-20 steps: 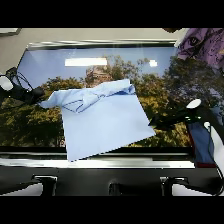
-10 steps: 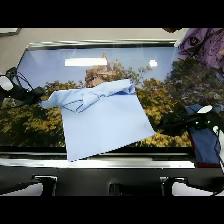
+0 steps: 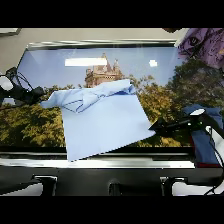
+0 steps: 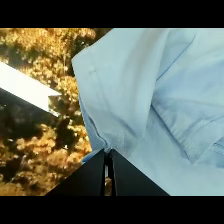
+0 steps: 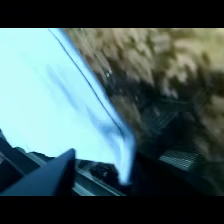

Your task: Fold the clothes and pants, and hang the long-sleeved shirts on hangers.

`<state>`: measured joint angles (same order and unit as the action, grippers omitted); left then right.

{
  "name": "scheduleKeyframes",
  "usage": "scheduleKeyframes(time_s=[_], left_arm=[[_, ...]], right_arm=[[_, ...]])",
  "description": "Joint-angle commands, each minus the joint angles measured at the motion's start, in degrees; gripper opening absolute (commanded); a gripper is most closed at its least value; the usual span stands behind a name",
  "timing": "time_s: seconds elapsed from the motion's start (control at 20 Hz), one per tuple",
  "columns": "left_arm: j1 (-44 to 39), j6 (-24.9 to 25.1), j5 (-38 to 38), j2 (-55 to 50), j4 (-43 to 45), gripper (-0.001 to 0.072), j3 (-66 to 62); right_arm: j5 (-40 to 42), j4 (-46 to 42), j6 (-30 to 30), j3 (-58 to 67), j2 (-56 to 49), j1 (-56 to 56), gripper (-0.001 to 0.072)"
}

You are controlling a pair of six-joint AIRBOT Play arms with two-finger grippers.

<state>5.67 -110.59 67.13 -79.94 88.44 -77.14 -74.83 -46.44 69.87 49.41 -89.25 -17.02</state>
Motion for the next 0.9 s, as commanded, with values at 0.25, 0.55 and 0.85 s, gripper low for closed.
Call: scheduleKeyframes(time_s=[0.25, 0.55, 0.85], left_arm=[[0.0, 1.3, 2.3, 0.0, 0.0, 0.0018, 0.0], [-0.4, 1.3, 4.2, 0.0, 0.0, 0.0018, 0.1], [-1.3, 1.2, 4.3, 0.0, 0.0, 0.0019, 0.1]], right_arm=[[2.9, -9.7, 13.6, 17.3, 0.6, 3.8, 0.003], [6.7, -22.9, 28.2, 47.0, -5.7, 4.0, 0.0032], [3.3, -18.3, 31.2, 53.5, -10.7, 4.0, 0.0484]])
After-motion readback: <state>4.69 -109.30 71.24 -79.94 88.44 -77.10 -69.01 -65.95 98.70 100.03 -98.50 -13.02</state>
